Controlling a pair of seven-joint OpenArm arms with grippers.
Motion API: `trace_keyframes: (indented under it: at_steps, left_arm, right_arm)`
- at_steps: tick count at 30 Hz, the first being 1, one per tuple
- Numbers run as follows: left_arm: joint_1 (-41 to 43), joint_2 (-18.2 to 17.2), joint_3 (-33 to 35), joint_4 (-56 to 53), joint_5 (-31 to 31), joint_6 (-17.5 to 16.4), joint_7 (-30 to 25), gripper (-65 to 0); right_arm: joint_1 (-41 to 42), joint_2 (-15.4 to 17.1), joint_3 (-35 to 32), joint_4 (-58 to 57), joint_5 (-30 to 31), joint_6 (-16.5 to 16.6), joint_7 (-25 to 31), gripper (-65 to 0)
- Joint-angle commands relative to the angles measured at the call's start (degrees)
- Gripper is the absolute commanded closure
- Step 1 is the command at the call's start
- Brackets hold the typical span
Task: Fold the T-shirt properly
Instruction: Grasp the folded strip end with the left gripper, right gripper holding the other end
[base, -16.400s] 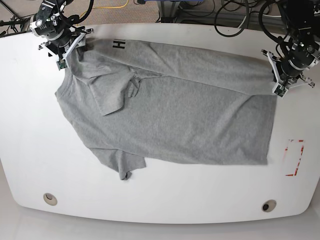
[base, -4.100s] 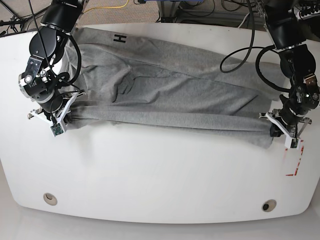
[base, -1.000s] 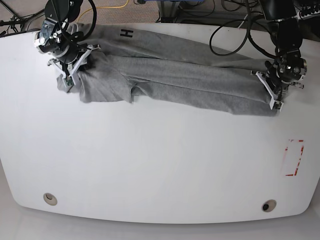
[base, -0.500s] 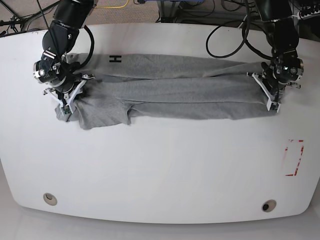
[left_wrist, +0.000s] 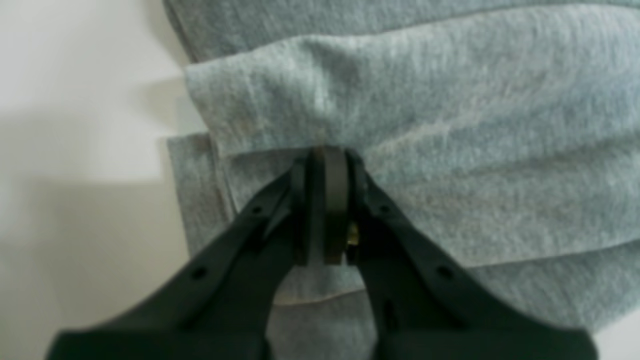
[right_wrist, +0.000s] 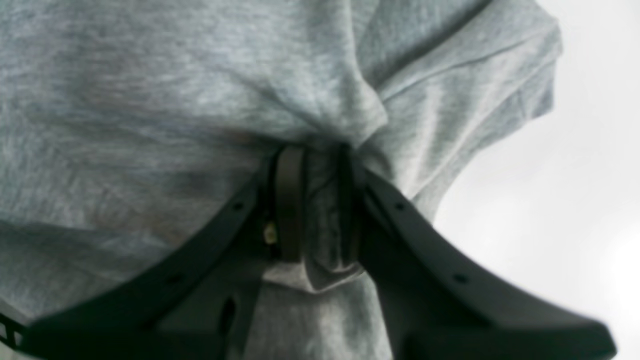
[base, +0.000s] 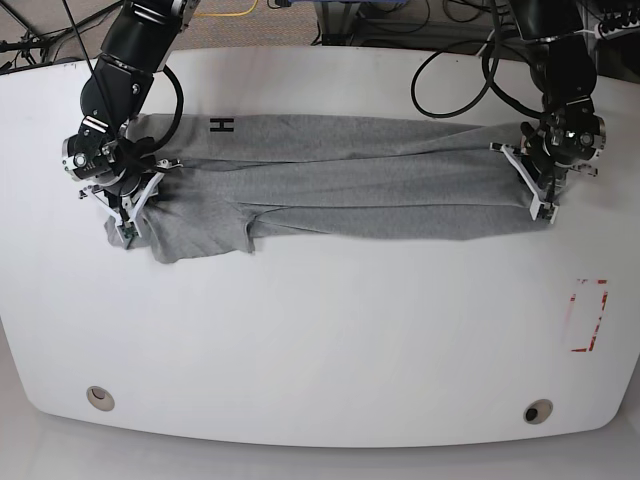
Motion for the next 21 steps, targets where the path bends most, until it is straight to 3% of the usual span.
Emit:
trace_keyframes:
  at_steps: [1, 4, 8, 11, 17, 21]
  left_arm:
    - [-0.24, 0.33, -0.42, 3.50, 0.12, -0.43, 1.20, -6.0]
    - [-0.24, 0.50, -1.48, 7.72, -2.87, -2.72, 1.28, -16.7]
    - [-0.76, 0.94, -4.82, 11.41, -7.97, -5.71, 3.75, -37.5]
    - [-3.05, 0.85, -6.58, 11.85, -12.36, -7.55, 6.47, -45.7]
    - [-4.46, 0.59, -14.75, 11.23, -21.15, -11.42, 11.04, -44.6]
    - [-4.90, 0.15, -19.94, 4.64, -26.51, -14.32, 13.77, -44.4]
  right_arm:
    - [0.64, 1.05, 0.20, 0.51, -2.33, -0.84, -1.42, -11.4]
    - [0.64, 0.87, 0.11, 0.51, -2.07, -0.84, -1.42, -11.3]
    - [0.46, 0.70, 0.11, 0.51, -1.98, -0.84, -1.42, -11.1]
    - [0.46, -0.36, 0.11, 0.51, -1.98, -0.84, -1.42, -11.1]
    - [0.20, -0.62, 0.02, 0.69, -1.98, -0.84, -1.42, -11.1]
    - [0.29, -0.80, 0.02, 0.69, -1.98, -0.84, -1.33, -11.1]
